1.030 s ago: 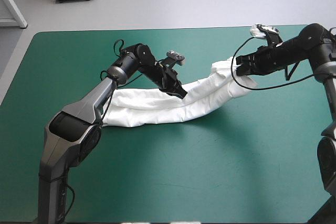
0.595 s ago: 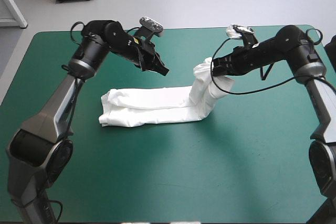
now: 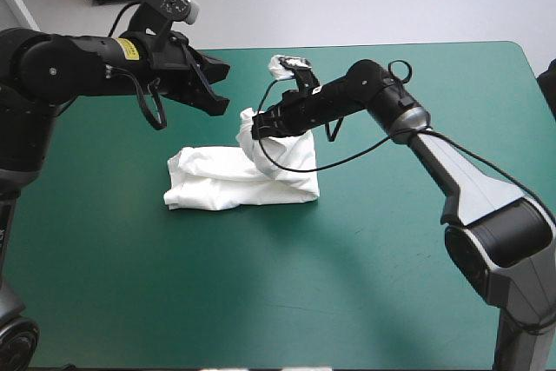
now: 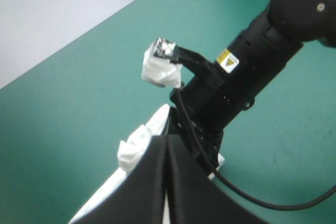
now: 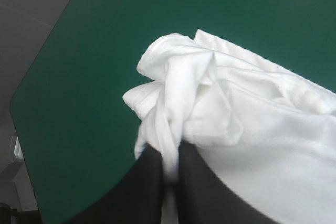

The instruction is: Fold the cloth

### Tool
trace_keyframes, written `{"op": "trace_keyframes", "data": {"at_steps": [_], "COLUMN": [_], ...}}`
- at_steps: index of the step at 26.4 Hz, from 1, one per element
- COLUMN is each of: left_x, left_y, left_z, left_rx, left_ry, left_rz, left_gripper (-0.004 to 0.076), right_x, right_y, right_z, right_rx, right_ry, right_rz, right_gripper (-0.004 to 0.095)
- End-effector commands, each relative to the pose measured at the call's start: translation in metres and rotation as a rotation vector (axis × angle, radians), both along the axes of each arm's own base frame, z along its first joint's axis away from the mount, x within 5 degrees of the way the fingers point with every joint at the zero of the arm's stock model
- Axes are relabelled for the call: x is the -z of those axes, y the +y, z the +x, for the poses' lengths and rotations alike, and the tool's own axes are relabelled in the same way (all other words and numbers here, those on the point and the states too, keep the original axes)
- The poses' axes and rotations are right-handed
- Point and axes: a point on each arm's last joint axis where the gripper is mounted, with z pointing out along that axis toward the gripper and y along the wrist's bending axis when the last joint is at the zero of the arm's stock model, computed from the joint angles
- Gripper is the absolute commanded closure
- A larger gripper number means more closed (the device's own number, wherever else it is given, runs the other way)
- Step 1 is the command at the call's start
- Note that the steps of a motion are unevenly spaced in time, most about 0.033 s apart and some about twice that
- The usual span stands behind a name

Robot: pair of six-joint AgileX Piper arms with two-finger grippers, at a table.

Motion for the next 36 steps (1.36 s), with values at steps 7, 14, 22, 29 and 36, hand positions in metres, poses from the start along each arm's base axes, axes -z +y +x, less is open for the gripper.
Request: {"op": "trace_keyframes", "data": {"at_steps": [7,14,22,29,36], "left_x": [-0.023,-0.022,-0.029,-0.034,-0.040], "left_y": [0.036,0.038,0.046,0.050,0.056], "left_z": [-0.023,-0.022,-0.031,-0.039,-0.051], "left_rx": [-0.211,-0.229,-0.263,-0.275,-0.279], "left_ry": [-0.129,-0.138,-0.173,-0.186,-0.209], "left_rz": [0.117,0.135,0.146,0.127,0.110], "left_gripper": [0.0746,0.0746,0.0746,0.0746,0.0746], "right_x": [0.005,0.033,0.038,0.022,-0.018], "right_y": [0.048,0.055,0.060,0.059,0.041], "right_z": [0.011,0.018,0.015,0.012,0.011], "right_rx": [-0.058,-0.081,-0.158,-0.205,-0.212], "right_ry": [-0.007,0.047,0.023,-0.006,-0.094], "right_rz": [0.086,0.051,0.047,0.051,-0.098], "right_gripper": [0.0920,0.0920,0.0850,0.0482,0.0419]}}
